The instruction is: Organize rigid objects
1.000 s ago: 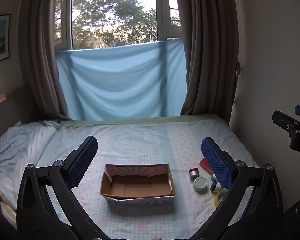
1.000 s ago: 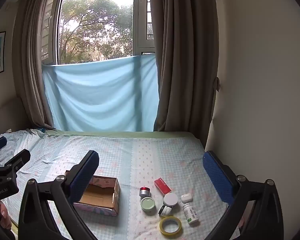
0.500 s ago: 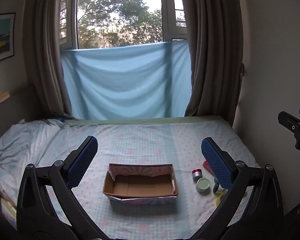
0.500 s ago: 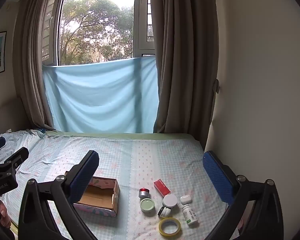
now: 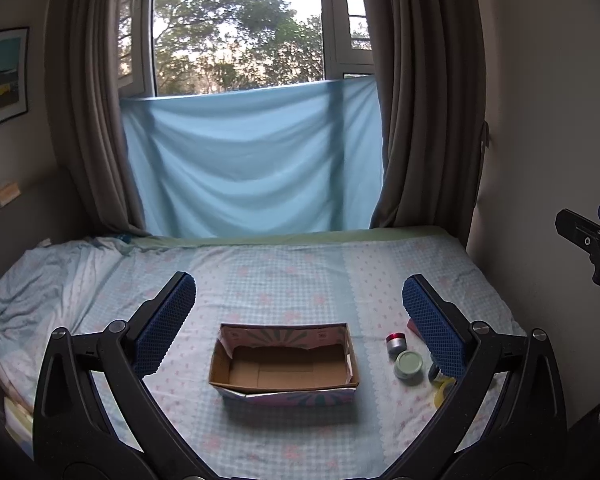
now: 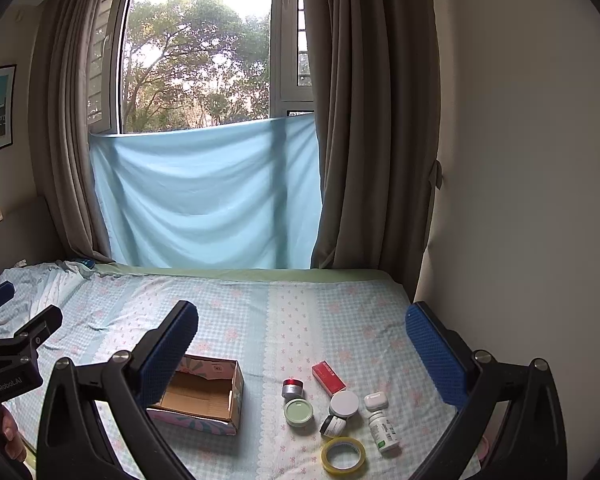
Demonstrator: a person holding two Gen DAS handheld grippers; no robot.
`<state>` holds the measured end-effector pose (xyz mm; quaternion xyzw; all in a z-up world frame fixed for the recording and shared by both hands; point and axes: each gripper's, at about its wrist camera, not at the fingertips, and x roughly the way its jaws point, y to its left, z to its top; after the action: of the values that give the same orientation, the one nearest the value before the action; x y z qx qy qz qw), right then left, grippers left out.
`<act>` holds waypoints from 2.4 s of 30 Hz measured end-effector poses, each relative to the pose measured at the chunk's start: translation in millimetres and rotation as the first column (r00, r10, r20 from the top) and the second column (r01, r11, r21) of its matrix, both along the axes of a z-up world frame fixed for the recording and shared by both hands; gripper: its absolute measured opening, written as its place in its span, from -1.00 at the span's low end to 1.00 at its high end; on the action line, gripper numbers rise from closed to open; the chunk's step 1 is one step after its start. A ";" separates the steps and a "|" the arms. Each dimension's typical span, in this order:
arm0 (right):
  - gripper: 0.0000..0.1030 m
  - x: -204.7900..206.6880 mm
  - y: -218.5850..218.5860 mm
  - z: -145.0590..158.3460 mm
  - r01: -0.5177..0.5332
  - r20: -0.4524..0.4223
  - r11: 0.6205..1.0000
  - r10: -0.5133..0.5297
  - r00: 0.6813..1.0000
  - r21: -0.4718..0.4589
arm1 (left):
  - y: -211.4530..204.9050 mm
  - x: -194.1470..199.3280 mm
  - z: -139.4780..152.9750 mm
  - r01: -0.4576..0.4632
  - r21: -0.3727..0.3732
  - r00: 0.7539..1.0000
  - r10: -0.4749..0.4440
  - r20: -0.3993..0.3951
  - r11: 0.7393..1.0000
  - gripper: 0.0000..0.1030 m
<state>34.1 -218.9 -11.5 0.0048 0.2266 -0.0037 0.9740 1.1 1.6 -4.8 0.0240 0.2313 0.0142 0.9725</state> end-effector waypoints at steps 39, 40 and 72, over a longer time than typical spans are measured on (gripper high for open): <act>1.00 0.8 4.4 -4.2 0.002 0.003 1.000 -0.002 1.000 -0.001 | 0.1 0.9 -2.7 0.031 -0.008 0.999 -0.032 -0.021 0.999 1.00; 1.00 1.1 4.5 -4.3 0.001 0.004 1.000 -0.001 1.000 -0.001 | 0.5 0.0 -2.8 0.031 -0.008 0.999 -0.031 -0.020 0.999 1.00; 1.00 24.5 -51.5 -53.6 0.075 -0.155 0.997 -0.070 0.985 0.027 | -61.0 68.0 -69.2 0.166 -0.043 0.962 -0.171 -0.212 0.985 1.00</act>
<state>58.5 -270.4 -65.1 0.0283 0.3008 -0.0356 0.9526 69.1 -59.4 -74.1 0.0327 0.3323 -0.0741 0.9397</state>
